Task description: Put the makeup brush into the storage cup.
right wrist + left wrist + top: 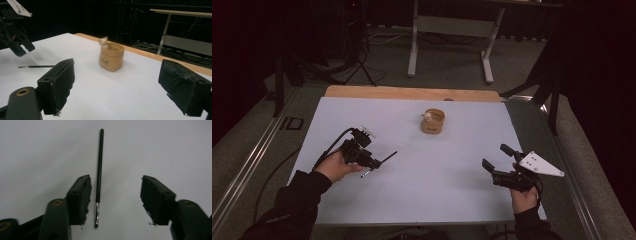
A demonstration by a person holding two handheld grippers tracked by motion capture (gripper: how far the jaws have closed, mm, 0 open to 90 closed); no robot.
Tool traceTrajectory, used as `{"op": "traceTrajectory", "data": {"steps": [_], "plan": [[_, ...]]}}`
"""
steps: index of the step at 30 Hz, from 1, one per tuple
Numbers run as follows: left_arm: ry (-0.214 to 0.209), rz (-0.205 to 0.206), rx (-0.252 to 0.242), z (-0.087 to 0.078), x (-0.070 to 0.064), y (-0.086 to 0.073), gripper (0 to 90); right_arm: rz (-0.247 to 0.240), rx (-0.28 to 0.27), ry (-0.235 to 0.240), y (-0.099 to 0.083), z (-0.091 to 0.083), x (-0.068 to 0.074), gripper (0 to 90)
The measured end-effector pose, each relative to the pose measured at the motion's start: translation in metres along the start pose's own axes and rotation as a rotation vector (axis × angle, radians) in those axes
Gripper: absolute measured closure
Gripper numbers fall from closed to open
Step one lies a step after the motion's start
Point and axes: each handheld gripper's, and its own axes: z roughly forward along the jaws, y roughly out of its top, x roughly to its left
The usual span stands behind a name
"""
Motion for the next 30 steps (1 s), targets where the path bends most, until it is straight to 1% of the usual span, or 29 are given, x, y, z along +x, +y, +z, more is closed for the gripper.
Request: {"op": "traceTrajectory", "data": {"steps": [2, 4, 9, 11, 12, 14, 16, 18, 19, 20, 22, 26, 27, 30], "plan": [[0.008, -0.012, 0.010, 0.003, 0.000, 0.000, 49.1, 0.000, 0.000, 0.000, 0.000, 0.000, 0.000, 13.3], [0.009, -0.015, 0.016, 0.005, 0.001, 0.000, 53.2, 0.002, 0.001, 0.000, 0.000, 0.000, 0.000, 13.3], [0.013, -0.010, 0.047, 0.013, 0.004, -0.002, 62.0, 0.000, 0.000, 0.002, 0.000, 0.000, 0.000, 13.3], [0.006, -0.010, 0.058, 0.016, 0.004, -0.003, 64.6, 0.001, 0.001, 0.003, 0.000, 0.000, 0.000, 13.4], [0.018, -0.007, 0.070, 0.017, 0.005, -0.004, 65.3, 0.001, 0.001, 0.002, 0.000, 0.000, 0.000, 13.4], [0.016, -0.009, 0.075, 0.020, 0.006, -0.004, 67.2, 0.002, 0.001, 0.003, 0.000, 0.000, 0.000, 13.4], [0.023, -0.007, 0.076, 0.022, 0.008, -0.005, 68.9, 0.001, 0.000, 0.002, 0.000, 0.000, 0.000, 13.4], [0.018, -0.006, 0.081, 0.024, 0.009, -0.006, 69.9, 0.001, 0.000, 0.003, 0.000, 0.000, 0.000, 13.4], [0.033, -0.004, 0.091, 0.025, 0.009, -0.006, 70.3, 0.001, 0.000, 0.003, 0.000, 0.000, 0.000, 13.4], [0.031, -0.003, 0.098, 0.026, 0.009, -0.007, 71.5, 0.001, 0.000, 0.003, 0.000, 0.000, 0.000, 13.3], [0.042, 0.004, 0.103, 0.028, 0.009, -0.007, 71.6, 0.003, 0.000, 0.003, 0.000, 0.000, 0.000, 13.4], [0.043, 0.015, 0.111, 0.032, 0.011, -0.008, 73.8, 0.003, -0.001, 0.004, 0.000, 0.000, 0.000, 13.3], [0.051, 0.016, 0.113, 0.033, 0.010, -0.008, 73.9, 0.002, -0.001, 0.004, 0.000, 0.000, 0.000, 13.4], [0.054, 0.028, 0.124, 0.037, 0.010, -0.008, 76.2, 0.004, -0.002, 0.004, 0.000, 0.000, -0.001, 13.4]]}}
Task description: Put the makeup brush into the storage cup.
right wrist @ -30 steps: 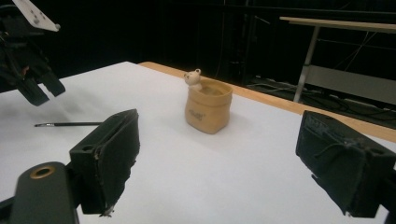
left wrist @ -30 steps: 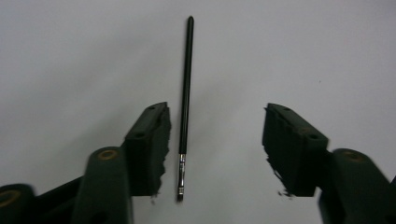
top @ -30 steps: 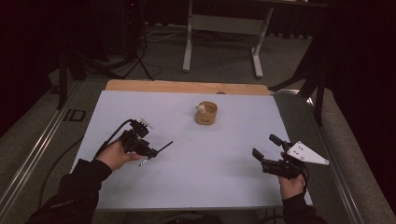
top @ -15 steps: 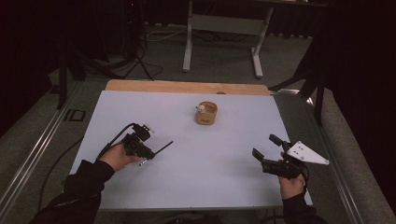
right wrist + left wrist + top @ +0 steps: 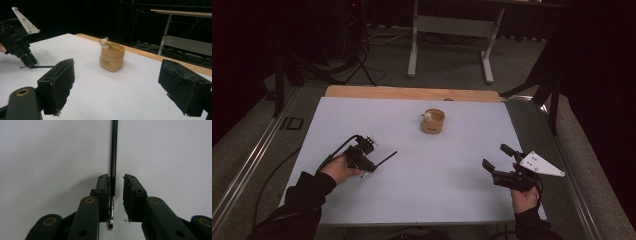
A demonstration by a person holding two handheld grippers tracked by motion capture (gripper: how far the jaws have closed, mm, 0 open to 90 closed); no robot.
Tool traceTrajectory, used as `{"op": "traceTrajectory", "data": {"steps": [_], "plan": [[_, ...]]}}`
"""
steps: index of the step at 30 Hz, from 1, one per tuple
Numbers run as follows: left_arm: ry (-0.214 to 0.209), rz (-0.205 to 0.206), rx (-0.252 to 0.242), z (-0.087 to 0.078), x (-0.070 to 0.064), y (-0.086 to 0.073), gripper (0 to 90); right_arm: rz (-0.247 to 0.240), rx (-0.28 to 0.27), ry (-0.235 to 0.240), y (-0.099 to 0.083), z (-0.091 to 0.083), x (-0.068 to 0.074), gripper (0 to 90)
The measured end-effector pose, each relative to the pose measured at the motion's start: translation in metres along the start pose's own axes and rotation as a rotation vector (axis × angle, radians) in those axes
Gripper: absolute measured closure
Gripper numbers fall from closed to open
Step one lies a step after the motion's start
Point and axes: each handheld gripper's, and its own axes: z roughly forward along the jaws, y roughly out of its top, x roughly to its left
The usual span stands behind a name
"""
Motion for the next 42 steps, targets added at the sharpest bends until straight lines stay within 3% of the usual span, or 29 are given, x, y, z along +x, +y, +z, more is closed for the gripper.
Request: {"op": "traceTrajectory", "data": {"steps": [8, 12, 19, 24, 28, 29, 30, 33, 42], "plan": [[0.016, 0.042, 0.019, 0.005, -0.001, 0.000, 79.8, 0.003, 0.001, 0.002, 0.000, 0.000, 0.000, 13.4], [0.067, 0.104, 0.044, 0.006, -0.008, 0.003, 80.8, 0.004, 0.001, 0.003, 0.000, 0.000, 0.000, 13.4], [0.083, 0.127, 0.055, 0.007, -0.012, 0.004, 85.9, 0.004, 0.001, 0.003, 0.000, 0.000, 0.000, 13.4], [0.040, 0.112, 0.029, 0.003, -0.008, 0.003, 86.1, 0.008, 0.001, 0.002, 0.000, 0.000, -0.001, 13.4], [0.013, 0.118, -0.026, -0.003, -0.005, 0.001, 86.1, 0.008, 0.001, 0.002, 0.000, 0.000, -0.001, 13.4], [-0.021, 0.125, -0.059, -0.008, -0.004, 0.001, 86.1, 0.008, 0.002, 0.002, 0.000, 0.000, -0.001, 13.3], [-0.026, 0.130, -0.066, -0.009, -0.004, 0.001, 86.1, 0.012, 0.003, 0.002, 0.000, 0.000, -0.001, 13.4], [-0.044, 0.119, -0.068, -0.013, -0.004, 0.002, 86.1, 0.013, 0.002, 0.002, -0.001, 0.000, -0.002, 13.4], [-0.068, 0.171, -0.062, -0.023, -0.015, 0.007, 86.2, 0.014, 0.004, 0.002, 0.000, 0.000, -0.001, 14.0]]}}
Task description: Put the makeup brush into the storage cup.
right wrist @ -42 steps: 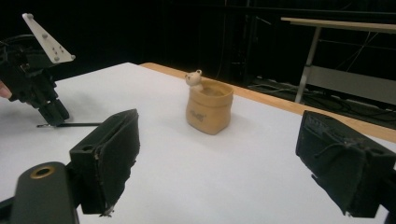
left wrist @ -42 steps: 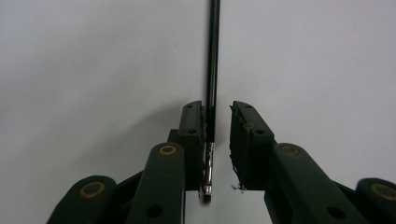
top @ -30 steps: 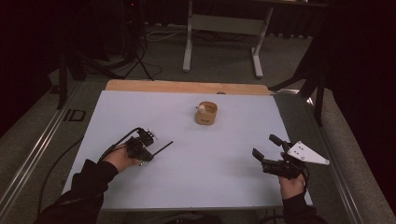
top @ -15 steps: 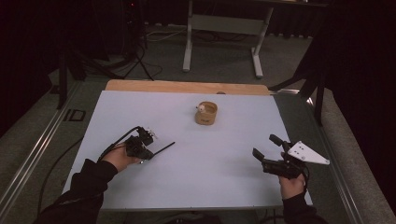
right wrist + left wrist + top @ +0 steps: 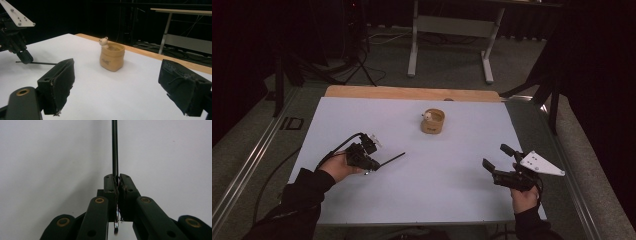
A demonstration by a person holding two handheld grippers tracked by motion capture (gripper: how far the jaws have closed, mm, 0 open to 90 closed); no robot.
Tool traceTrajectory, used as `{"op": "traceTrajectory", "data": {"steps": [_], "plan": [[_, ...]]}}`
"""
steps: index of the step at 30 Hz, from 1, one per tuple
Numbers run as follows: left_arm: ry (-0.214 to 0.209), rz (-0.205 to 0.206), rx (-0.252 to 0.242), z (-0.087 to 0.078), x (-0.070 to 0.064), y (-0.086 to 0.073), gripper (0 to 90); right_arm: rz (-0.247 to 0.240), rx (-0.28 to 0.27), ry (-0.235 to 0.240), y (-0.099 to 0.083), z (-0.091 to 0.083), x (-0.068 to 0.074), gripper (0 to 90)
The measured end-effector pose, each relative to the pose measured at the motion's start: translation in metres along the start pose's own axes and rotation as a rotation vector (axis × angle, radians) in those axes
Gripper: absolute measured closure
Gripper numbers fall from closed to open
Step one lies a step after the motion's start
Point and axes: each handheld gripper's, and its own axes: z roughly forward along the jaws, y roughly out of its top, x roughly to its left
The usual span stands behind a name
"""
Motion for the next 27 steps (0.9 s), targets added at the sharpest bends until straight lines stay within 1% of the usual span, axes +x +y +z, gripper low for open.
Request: {"op": "traceTrajectory", "data": {"steps": [1, 2, 3, 4, 5, 6, 8, 9, 10, 11, 12, 13, 14, 15, 16, 17, 18, 19, 20, 21, 22, 23, 24, 25, 26, 27], "plan": [[-0.009, 0.008, 0.002, -0.001, -0.001, 0.001, 86.2, 0.002, 0.000, 0.000, 0.000, 0.000, 0.000, 14.2], [-0.008, 0.018, 0.001, -0.003, -0.002, 0.002, 86.2, 0.004, -0.002, -0.003, 0.000, 0.000, 0.000, 14.6], [-0.011, 0.015, -0.001, -0.004, -0.003, 0.003, 86.2, 0.005, -0.001, -0.004, 0.000, 0.000, 0.000, 14.6], [-0.020, 0.022, 0.002, -0.005, -0.005, 0.005, 86.2, 0.004, 0.002, -0.004, 0.000, -0.001, 0.000, 14.6], [-0.012, 0.032, -0.005, -0.007, -0.006, 0.006, 86.2, 0.001, 0.001, -0.010, 0.000, -0.001, 0.000, 14.6], [-0.019, 0.031, -0.003, -0.008, -0.008, 0.008, 86.2, 0.000, 0.003, -0.015, 0.001, -0.001, 0.001, 14.6], [-0.020, 0.050, -0.009, -0.011, -0.011, 0.012, 86.2, -0.003, 0.011, -0.021, 0.001, 0.000, 0.001, 14.6], [-0.034, 0.056, -0.005, -0.012, -0.012, 0.014, 86.2, -0.002, 0.018, -0.026, 0.001, 0.001, 0.002, 14.6], [-0.026, 0.068, -0.005, -0.014, -0.014, 0.015, 86.2, -0.001, 0.030, -0.019, 0.001, 0.003, 0.001, 14.1], [-0.036, 0.067, -0.007, -0.015, -0.015, 0.017, 86.2, 0.006, 0.040, -0.008, 0.001, 0.004, 0.001, 13.8], [-0.038, 0.077, -0.006, -0.016, -0.017, 0.019, 86.2, 0.022, 0.049, 0.000, 0.001, 0.005, 0.000, 13.8], [-0.029, 0.085, -0.003, -0.017, -0.018, 0.021, 86.2, 0.040, 0.058, 0.016, 0.002, 0.006, 0.000, 13.8], [-0.039, 0.084, 0.002, -0.018, -0.019, 0.022, 86.2, 0.045, 0.077, 0.034, 0.004, 0.007, 0.000, 13.4], [-0.031, 0.098, 0.004, -0.019, -0.020, 0.024, 86.2, 0.043, 0.103, 0.036, 0.005, 0.010, 0.001, 13.1], [-0.031, 0.098, 0.004, -0.019, -0.020, 0.024, 86.2, 0.043, 0.103, 0.036, 0.005, 0.010, 0.001, 13.1], [-0.039, 0.093, 0.011, -0.020, -0.021, 0.027, 86.2, 0.050, 0.125, 0.050, 0.006, 0.012, 0.002, 12.0], [-0.029, 0.108, 0.016, -0.022, -0.022, 0.029, 86.2, 0.054, 0.156, 0.078, 0.009, 0.016, 0.004, 13.1], [-0.028, 0.104, 0.014, -0.023, -0.022, 0.030, 86.2, 0.042, 0.179, 0.084, 0.011, 0.018, 0.007, 12.5], [-0.043, 0.103, 0.022, -0.024, -0.023, 0.033, 86.2, 0.032, 0.190, 0.086, 0.013, 0.020, 0.008, 12.6], [-0.034, 0.116, 0.022, -0.025, -0.024, 0.035, 86.2, 0.017, 0.197, 0.113, 0.016, 0.022, 0.011, 12.5], [-0.045, 0.110, 0.028, -0.025, -0.025, 0.038, 86.2, -0.020, 0.212, 0.135, 0.019, 0.023, 0.013, 12.6], [-0.044, 0.116, 0.033, -0.025, -0.026, 0.040, 86.2, -0.075, 0.240, 0.142, 0.022, 0.024, 0.016, 13.5], [-0.034, 0.121, 0.033, -0.025, -0.027, 0.043, 86.2, -0.118, 0.259, 0.135, 0.025, 0.026, 0.019, 13.6], [-0.048, 0.121, 0.042, -0.025, -0.028, 0.047, 86.2, -0.169, 0.267, 0.127, 0.028, 0.027, 0.024, 14.1], [-0.036, 0.131, 0.045, -0.024, -0.030, 0.050, 86.2, -0.213, 0.268, 0.129, 0.031, 0.028, 0.028, 15.1], [-0.039, 0.124, 0.047, -0.024, -0.031, 0.053, 86.2, -0.258, 0.272, 0.119, 0.034, 0.029, 0.033, 16.2]]}}
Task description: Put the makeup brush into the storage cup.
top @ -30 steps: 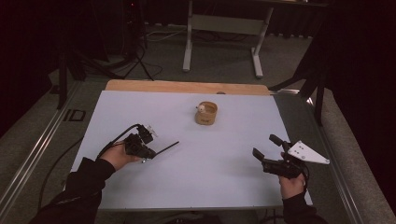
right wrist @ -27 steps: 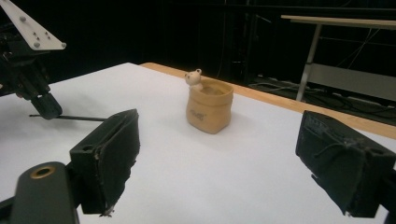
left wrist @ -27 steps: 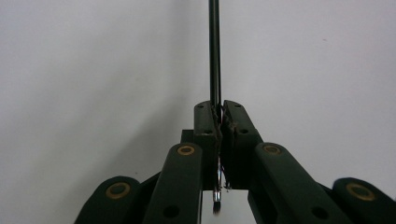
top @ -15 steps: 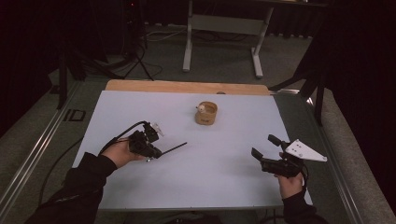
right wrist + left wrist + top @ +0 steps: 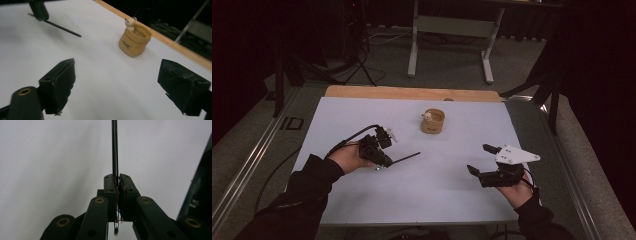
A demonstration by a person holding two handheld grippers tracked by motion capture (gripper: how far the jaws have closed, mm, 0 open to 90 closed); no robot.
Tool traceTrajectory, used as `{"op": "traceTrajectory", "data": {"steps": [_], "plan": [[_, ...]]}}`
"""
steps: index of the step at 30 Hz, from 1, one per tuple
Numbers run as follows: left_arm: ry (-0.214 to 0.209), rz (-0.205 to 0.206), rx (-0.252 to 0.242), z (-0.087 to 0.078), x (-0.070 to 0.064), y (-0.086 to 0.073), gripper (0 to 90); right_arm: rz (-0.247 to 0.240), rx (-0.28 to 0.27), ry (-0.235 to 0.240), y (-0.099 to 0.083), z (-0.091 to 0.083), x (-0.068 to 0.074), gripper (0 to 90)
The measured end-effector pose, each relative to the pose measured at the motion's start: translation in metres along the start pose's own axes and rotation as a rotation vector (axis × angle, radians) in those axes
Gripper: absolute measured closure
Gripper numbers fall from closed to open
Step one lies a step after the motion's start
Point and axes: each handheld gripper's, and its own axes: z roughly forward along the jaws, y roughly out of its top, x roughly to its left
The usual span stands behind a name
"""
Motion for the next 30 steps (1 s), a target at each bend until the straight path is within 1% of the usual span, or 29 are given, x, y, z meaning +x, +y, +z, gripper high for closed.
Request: {"op": "traceTrajectory", "data": {"steps": [1, 3, 4, 5, 6, 7, 8, 9, 10, 11, 13, 14, 15, 16, 17, 18, 19, 20, 21, 22, 23, 24, 26, 27, 28, 29, 30], "plan": [[-0.004, 0.017, 0.008, 0.001, -0.001, 0.005, 86.2, -0.035, 0.007, -0.016, 0.003, 0.001, 0.003, 17.6], [0.002, 0.016, 0.015, 0.002, -0.003, 0.012, 86.2, -0.156, 0.019, -0.055, 0.013, 0.003, 0.013, 21.3], [-0.002, 0.018, 0.012, 0.004, -0.004, 0.016, 86.2, -0.195, 0.016, -0.066, 0.015, 0.004, 0.017, 23.4], [-0.004, 0.010, 0.014, 0.004, -0.005, 0.019, 86.2, -0.258, 0.020, -0.077, 0.019, 0.006, 0.025, 24.4], [-0.005, 0.023, 0.021, 0.005, -0.007, 0.024, 86.2, -0.297, 0.025, -0.088, 0.021, 0.008, 0.029, 26.3], [-0.005, 0.023, 0.021, 0.005, -0.007, 0.024, 86.2, -0.297, 0.025, -0.088, 0.021, 0.008, 0.029, 26.3], [-0.025, 0.024, 0.020, 0.008, -0.011, 0.033, 86.2, -0.367, 0.032, -0.105, 0.023, 0.012, 0.037, 29.4], [-0.028, 0.027, 0.017, 0.009, -0.012, 0.036, 86.2, -0.498, 0.059, -0.138, 0.025, 0.022, 0.053, 33.2], [-0.035, 0.028, 0.020, 0.010, -0.014, 0.039, 86.2, -0.549, 0.075, -0.148, 0.025, 0.027, 0.059, 34.0], [-0.031, 0.036, 0.021, 0.011, -0.016, 0.042, 86.2, -0.594, 0.087, -0.152, 0.024, 0.032, 0.065, 35.6], [-0.036, 0.044, 0.019, 0.012, -0.018, 0.046, 86.2, -0.673, 0.117, -0.147, 0.022, 0.043, 0.077, 38.5], [-0.032, 0.044, 0.017, 0.013, -0.020, 0.048, 86.2, -0.701, 0.126, -0.148, 0.021, 0.046, 0.081, 40.9], [-0.039, 0.046, 0.020, 0.014, -0.021, 0.051, 86.2, -0.729, 0.138, -0.151, 0.019, 0.052, 0.086, 41.2], [-0.037, 0.045, 0.019, 0.014, -0.021, 0.053, 86.2, -0.769, 0.152, -0.147, 0.018, 0.058, 0.092, 42.0], [-0.038, 0.030, 0.020, 0.015, -0.022, 0.055, 86.2, -0.788, 0.155, -0.158, 0.017, 0.062, 0.096, 42.9], [-0.046, 0.034, 0.019, 0.016, -0.023, 0.057, 86.2, -0.815, 0.155, -0.176, 0.015, 0.068, 0.102, 42.9], [-0.044, 0.033, 0.015, 0.017, -0.024, 0.058, 86.2, -0.840, 0.154, -0.191, 0.015, 0.072, 0.106, 44.5], [-0.048, 0.034, 0.021, 0.018, -0.024, 0.060, 86.2, -0.856, 0.158, -0.209, 0.014, 0.075, 0.109, 45.9], [-0.050, 0.041, 0.016, 0.018, -0.026, 0.061, 86.2, -0.882, 0.161, -0.233, 0.014, 0.080, 0.113, 46.2], [-0.054, 0.037, 0.013, 0.019, -0.026, 0.062, 86.2, -0.899, 0.158, -0.252, 0.013, 0.083, 0.116, 47.9], [-0.055, 0.042, 0.018, 0.020, -0.027, 0.063, 86.2, -0.913, 0.162, -0.263, 0.013, 0.086, 0.118, 49.6], [-0.053, 0.050, 0.017, 0.020, -0.029, 0.064, 86.2, -0.925, 0.168, -0.268, 0.013, 0.090, 0.119, 50.7], [-0.058, 0.054, 0.020, 0.021, -0.031, 0.064, 86.2, -0.934, 0.175, -0.268, 0.013, 0.094, 0.121, 53.5], [-0.060, 0.059, 0.015, 0.021, -0.033, 0.065, 86.2, -0.957, 0.176, -0.269, 0.014, 0.096, 0.121, 55.6], [-0.066, 0.060, 0.016, 0.021, -0.034, 0.065, 86.2, -0.960, 0.172, -0.272, 0.014, 0.097, 0.122, 57.6], [-0.059, 0.066, 0.012, 0.020, -0.035, 0.065, 86.2, -0.955, 0.179, -0.263, 0.014, 0.099, 0.121, 58.4], [-0.067, 0.064, 0.008, 0.020, -0.036, 0.065, 86.2, -0.959, 0.178, -0.267, 0.014, 0.100, 0.122, 60.3]]}}
